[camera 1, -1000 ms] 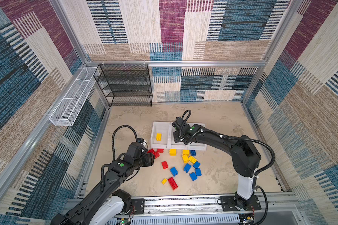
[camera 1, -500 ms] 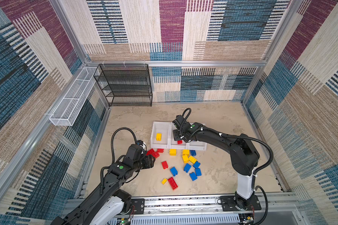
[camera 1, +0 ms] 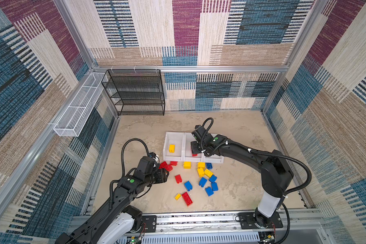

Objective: Sort the legos into containers by color
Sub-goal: Pick up the lego from the middle-left of the table.

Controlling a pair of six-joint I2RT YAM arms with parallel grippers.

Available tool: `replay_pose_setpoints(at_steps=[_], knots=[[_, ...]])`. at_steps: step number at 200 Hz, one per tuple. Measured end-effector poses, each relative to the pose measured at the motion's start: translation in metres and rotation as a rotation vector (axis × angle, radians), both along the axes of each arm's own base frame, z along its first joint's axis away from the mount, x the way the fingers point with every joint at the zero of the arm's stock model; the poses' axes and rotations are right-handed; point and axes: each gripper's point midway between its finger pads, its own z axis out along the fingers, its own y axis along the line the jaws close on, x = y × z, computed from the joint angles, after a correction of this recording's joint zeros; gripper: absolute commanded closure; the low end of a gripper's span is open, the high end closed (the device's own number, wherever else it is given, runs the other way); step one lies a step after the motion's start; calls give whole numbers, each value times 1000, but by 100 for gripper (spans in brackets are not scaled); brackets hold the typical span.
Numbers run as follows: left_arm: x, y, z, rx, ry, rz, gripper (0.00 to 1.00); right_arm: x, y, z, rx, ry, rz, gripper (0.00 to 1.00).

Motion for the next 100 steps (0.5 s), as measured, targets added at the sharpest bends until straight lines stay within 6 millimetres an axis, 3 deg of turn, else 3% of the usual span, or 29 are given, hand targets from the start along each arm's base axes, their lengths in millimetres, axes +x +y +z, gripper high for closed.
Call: replay_pose_setpoints(at_steps=[39, 100], knots=[[-6, -13, -4, 10, 24, -54, 37, -25, -21, 0, 21, 20, -23, 36], [-23, -52, -8, 44, 39, -204, 37, -75, -53, -23, 27, 97, -52, 35]])
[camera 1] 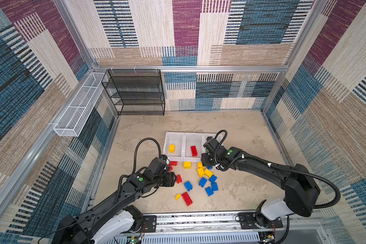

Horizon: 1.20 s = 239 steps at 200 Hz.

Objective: Sort the legos into containers by color
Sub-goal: Pick up the lego from the middle-left of the table.

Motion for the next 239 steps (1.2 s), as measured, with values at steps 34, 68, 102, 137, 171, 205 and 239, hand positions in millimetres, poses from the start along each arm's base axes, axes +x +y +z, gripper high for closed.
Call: replay_pose_setpoints(at_steps=[34, 68, 102, 137, 171, 205, 239], knots=[[-10, -27, -2, 38, -1, -121, 37, -11, -9, 0, 28, 12, -31, 34], [-22, -52, -5, 76, -2, -279, 37, -14, -13, 5, 48, 5, -57, 33], [-25, -72, -4, 118, -37, -420, 37, -16, -21, 7, 42, -6, -85, 33], [-25, -87, -12, 192, -45, -534, 34, -17, -38, 10, 45, -17, -134, 32], [-20, -89, -28, 278, -44, -604, 33, -19, -52, 18, 65, -40, -171, 32], [-16, -89, -42, 349, -29, -645, 33, -22, -61, 20, 72, -45, -192, 32], [-12, -88, -50, 398, -18, -658, 35, -25, -67, 23, 83, -54, -209, 31]])
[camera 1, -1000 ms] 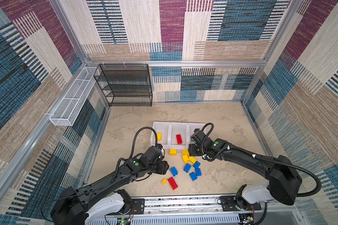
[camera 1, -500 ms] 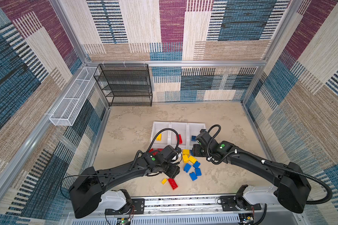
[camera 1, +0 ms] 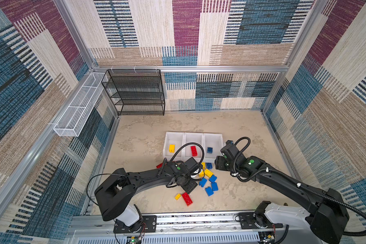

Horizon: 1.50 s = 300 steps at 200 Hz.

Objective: Sort the legos into containers by color
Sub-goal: Pick up the lego from the middle-left of the table, then place the lego in the container.

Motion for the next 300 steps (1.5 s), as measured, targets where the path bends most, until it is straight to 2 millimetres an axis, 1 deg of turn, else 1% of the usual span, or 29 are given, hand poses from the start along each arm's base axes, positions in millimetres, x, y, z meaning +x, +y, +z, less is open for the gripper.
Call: replay_pose_setpoints(at_steps=[12, 28, 61, 78, 103, 125, 149, 167, 184, 199, 210, 233, 265, 283, 300], knots=[[1, 0, -2, 8, 4, -3, 37, 0, -3, -1, -2, -1, -6, 31], [0, 0, -6, 22, 11, -9, 43, -1, -4, -1, -4, 2, -11, 31], [-1, 1, -11, 35, 19, -16, 53, -2, -8, -2, -6, 1, -27, 31], [-1, 0, -10, 34, 18, -18, 56, -2, -10, -2, -8, 1, -32, 31], [0, 0, -10, 33, 17, -19, 57, -3, -12, 0, -9, 0, -35, 32], [2, -4, -1, 12, 5, -20, 58, -3, -15, 5, -7, -11, -41, 32], [12, -19, 21, -42, -33, -22, 58, -2, -18, 17, 7, -39, -51, 32], [24, -36, 45, -95, -78, -33, 58, -1, -23, 26, 13, -61, -67, 32], [44, -57, 70, -141, -141, -48, 58, 0, -31, 35, 15, -80, -93, 32], [63, -75, 85, -160, -187, -58, 57, 2, -37, 44, 21, -103, -113, 32], [77, -87, 91, -161, -217, -64, 57, 3, -41, 50, 25, -120, -124, 32], [109, -116, 92, -148, -257, -83, 57, 1, -46, 62, 31, -145, -129, 32], [148, -143, 90, -144, -287, -76, 57, -2, -56, 79, 30, -183, -147, 32], [165, -155, 86, -146, -292, -69, 56, -4, -62, 86, 25, -200, -162, 32], [177, -165, 76, -140, -290, -67, 55, -8, -66, 87, 17, -197, -167, 33]])
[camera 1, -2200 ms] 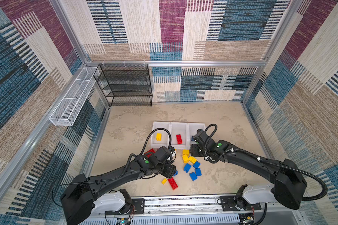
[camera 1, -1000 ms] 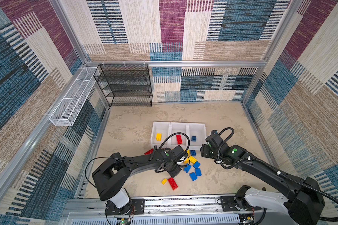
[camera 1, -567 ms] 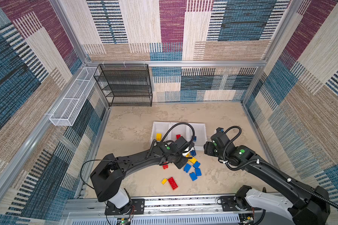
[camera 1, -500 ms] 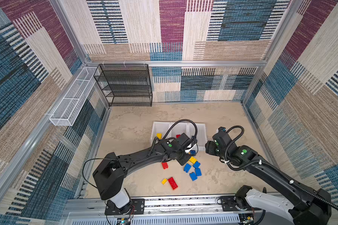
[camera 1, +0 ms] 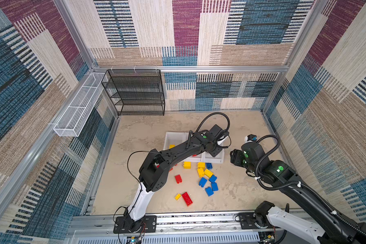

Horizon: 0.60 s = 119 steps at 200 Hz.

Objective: Sort the legos into containers by color
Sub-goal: Place the lego in the container.

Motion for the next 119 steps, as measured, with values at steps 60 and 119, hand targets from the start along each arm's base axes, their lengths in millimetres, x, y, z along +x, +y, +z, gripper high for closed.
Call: replay_pose_setpoints(at_steps=[60, 119], knots=[[12, -6, -28, 43, 43, -5, 39, -6, -6, 0, 7, 9, -23, 32], [13, 7, -12, 19, 45, 23, 37, -6, -8, -7, -16, 36, -33, 32]])
